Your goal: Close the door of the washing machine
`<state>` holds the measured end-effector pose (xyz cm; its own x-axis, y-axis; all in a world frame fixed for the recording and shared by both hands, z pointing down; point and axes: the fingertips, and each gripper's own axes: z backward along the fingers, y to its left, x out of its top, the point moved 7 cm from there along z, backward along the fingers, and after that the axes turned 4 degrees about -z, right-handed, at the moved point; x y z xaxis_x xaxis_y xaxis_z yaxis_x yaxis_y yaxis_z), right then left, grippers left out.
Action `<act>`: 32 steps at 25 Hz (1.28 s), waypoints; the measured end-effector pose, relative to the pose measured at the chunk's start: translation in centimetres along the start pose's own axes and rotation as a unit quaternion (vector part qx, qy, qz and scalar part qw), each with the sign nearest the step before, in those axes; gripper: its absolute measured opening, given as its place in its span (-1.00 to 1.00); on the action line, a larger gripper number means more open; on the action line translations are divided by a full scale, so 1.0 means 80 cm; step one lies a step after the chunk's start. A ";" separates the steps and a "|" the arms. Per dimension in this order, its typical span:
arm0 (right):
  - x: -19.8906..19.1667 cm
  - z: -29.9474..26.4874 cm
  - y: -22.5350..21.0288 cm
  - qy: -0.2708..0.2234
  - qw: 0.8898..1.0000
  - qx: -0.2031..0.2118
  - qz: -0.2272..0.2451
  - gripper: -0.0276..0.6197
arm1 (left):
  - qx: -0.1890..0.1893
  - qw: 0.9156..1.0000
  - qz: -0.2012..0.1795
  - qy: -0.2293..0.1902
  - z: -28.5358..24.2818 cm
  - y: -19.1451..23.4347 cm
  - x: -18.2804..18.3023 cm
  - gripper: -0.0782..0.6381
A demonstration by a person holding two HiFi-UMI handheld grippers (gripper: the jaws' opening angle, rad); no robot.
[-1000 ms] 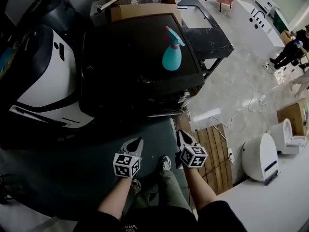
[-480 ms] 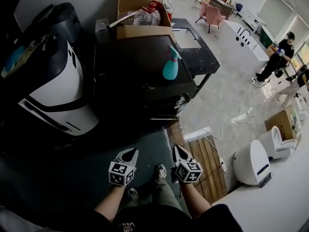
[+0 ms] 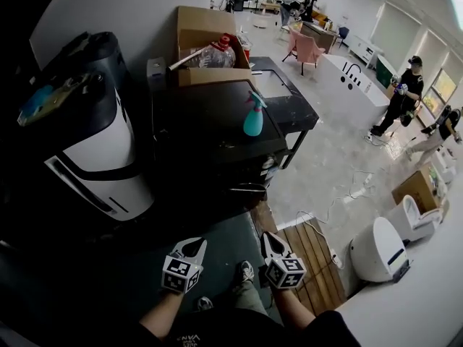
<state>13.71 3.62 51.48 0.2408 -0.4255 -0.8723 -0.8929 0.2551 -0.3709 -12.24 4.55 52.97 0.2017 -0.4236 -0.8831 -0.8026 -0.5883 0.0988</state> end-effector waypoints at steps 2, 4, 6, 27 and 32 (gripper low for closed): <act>0.001 0.012 0.012 -0.005 1.000 0.001 0.000 -0.91 | -0.003 1.000 -0.010 -0.005 0.017 -0.004 0.003 -0.76; 0.001 0.023 0.026 -0.009 1.000 0.005 0.000 -0.91 | -0.007 1.000 -0.019 -0.010 0.032 -0.008 0.005 -0.76; 0.000 0.032 0.039 -0.014 1.000 0.007 0.000 -0.91 | -0.013 0.999 -0.026 -0.014 0.044 -0.012 0.004 -0.76; -0.021 0.120 0.114 -0.006 0.998 0.039 0.047 -0.92 | -0.028 0.998 -0.051 -0.040 0.151 -0.046 -0.009 -0.76; -0.034 0.128 0.120 0.006 0.998 0.043 0.051 -0.92 | -0.027 0.998 -0.047 -0.040 0.162 -0.052 -0.020 -0.76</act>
<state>8.37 16.14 47.05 0.1452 -0.4032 -0.9035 -0.8762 0.3718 -0.3067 -16.52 16.57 48.01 0.2283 -0.3101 -0.9229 -0.7509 -0.6595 0.0359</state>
